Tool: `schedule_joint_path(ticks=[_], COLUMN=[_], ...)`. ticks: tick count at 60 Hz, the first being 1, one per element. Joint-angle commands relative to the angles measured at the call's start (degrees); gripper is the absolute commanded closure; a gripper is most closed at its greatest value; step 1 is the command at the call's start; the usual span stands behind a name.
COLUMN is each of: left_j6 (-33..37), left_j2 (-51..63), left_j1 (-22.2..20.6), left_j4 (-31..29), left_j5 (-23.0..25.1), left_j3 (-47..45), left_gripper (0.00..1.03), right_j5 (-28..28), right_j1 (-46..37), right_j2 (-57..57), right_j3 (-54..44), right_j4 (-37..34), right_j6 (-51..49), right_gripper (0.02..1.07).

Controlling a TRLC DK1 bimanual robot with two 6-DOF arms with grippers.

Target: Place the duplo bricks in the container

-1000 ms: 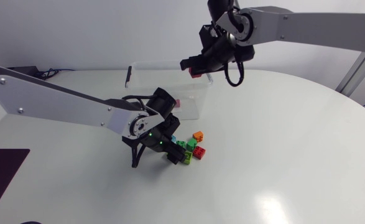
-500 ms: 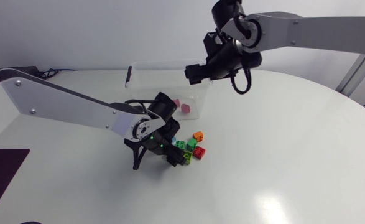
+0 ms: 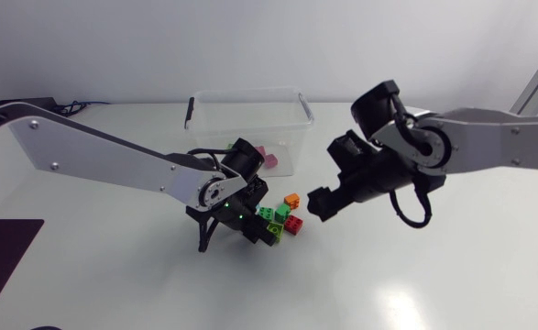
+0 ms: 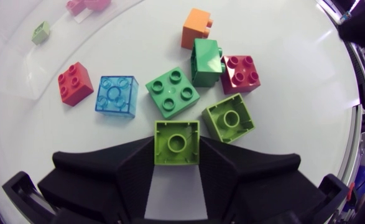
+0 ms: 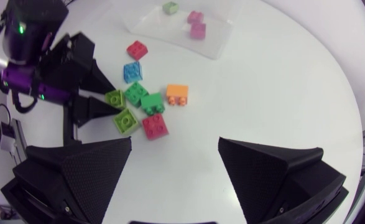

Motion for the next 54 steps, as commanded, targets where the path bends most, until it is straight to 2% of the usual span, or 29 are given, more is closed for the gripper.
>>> schedule_joint_path(ticks=[1, 14, 25, 37, 47, 54], left_j6=[-0.5, -0.6, -0.4, -0.1, -0.1, -0.7], left_j2=[-2.4, -10.1, -17.2, -23.4, -25.1, -24.6], left_j1=[-0.7, -0.5, 0.9, 5.0, 7.9, 9.5], left_j4=[-0.4, -2.2, -3.1, -2.7, 0.7, 3.5], left_j5=[0.2, 0.2, 0.2, 0.0, -0.1, -0.1], left_j3=[-1.5, -3.3, -3.5, -0.7, 1.2, 2.5], left_gripper=[0.71, 0.71, 0.71, 0.71, 0.71, 0.71], right_j5=[-0.4, -0.5, -0.3, 0.3, 0.7, 1.1], right_j1=[0.9, 2.0, 4.0, 4.8, 5.0, 5.3], right_j2=[0.5, 7.4, 13.5, 17.1, 19.7, 21.2], right_j3=[-3.3, -3.4, -1.2, 2.5, 4.7, 6.0], right_j4=[2.5, 7.4, 8.9, 8.6, 8.2, 7.9], right_j6=[-3.6, -6.6, -8.0, -8.6, -9.1, -9.3], right_gripper=[0.06, 0.07, 0.07, 0.07, 0.08, 0.13])
